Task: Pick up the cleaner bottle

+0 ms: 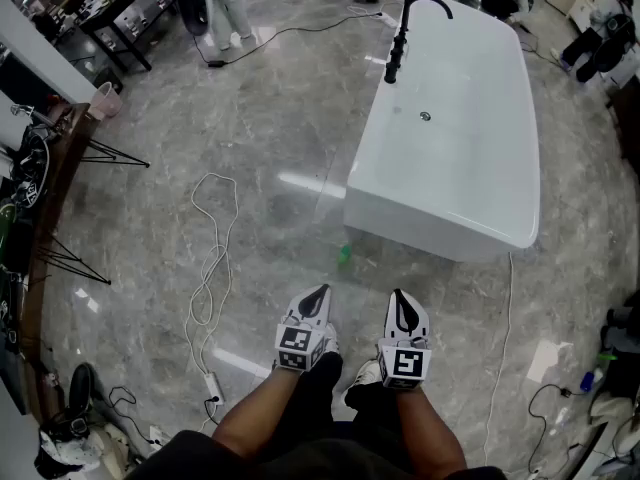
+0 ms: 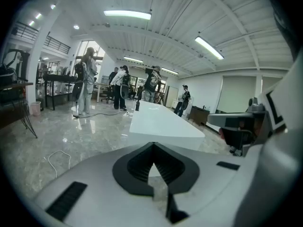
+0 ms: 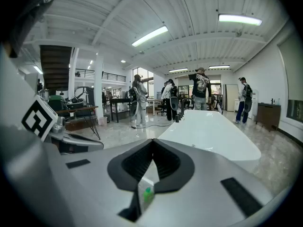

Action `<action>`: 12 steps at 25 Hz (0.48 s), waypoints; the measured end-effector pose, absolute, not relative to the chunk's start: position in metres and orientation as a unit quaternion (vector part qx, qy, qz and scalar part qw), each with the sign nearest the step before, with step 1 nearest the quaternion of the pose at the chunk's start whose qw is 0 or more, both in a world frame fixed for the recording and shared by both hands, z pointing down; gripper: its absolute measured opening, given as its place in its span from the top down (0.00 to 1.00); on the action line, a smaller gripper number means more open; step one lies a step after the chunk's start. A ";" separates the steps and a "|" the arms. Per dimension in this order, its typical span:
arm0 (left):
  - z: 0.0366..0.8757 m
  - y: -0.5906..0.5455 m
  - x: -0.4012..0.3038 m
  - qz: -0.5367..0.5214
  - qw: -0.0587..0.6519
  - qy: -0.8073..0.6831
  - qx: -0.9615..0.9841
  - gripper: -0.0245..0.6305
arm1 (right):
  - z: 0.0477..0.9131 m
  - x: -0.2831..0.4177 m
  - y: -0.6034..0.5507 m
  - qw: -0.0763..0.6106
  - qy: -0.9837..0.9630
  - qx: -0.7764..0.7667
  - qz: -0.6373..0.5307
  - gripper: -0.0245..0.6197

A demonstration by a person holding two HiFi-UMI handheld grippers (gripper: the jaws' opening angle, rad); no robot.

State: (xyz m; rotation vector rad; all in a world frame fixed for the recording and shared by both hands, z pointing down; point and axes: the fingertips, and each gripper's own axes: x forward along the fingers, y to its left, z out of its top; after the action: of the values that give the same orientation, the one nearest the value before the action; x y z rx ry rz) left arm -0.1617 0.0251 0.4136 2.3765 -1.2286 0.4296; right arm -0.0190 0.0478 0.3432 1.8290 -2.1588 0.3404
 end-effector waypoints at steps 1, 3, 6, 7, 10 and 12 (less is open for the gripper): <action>0.426 0.016 -0.160 0.161 0.207 -0.442 0.858 0.96 | 0.355 -0.019 0.038 0.145 -0.749 0.636 0.120 0.94; 0.450 -0.003 -0.156 0.172 0.197 -0.439 0.860 0.96 | 0.381 -0.017 0.021 0.146 -0.748 0.635 0.123 0.94; 0.496 -0.025 -0.143 0.180 0.192 -0.436 0.861 0.96 | 0.423 -0.007 -0.003 0.151 -0.744 0.637 0.135 0.94; 0.514 -0.030 -0.138 0.183 0.191 -0.435 0.861 0.96 | 0.439 -0.003 -0.009 0.151 -0.743 0.637 0.140 0.94; 0.572 -0.042 -0.124 0.190 0.186 -0.436 0.860 0.96 | 0.498 0.009 -0.021 0.158 -0.744 0.633 0.143 0.94; 0.613 -0.049 -0.119 0.191 0.183 -0.442 0.857 0.96 | 0.540 0.016 -0.025 0.161 -0.749 0.627 0.141 0.94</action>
State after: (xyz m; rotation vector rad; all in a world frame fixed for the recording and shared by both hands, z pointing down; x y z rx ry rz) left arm -0.1188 -0.0490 0.6132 2.4180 -1.2456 0.5385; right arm 0.0161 -0.0249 0.5404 1.7894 -2.1390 0.4039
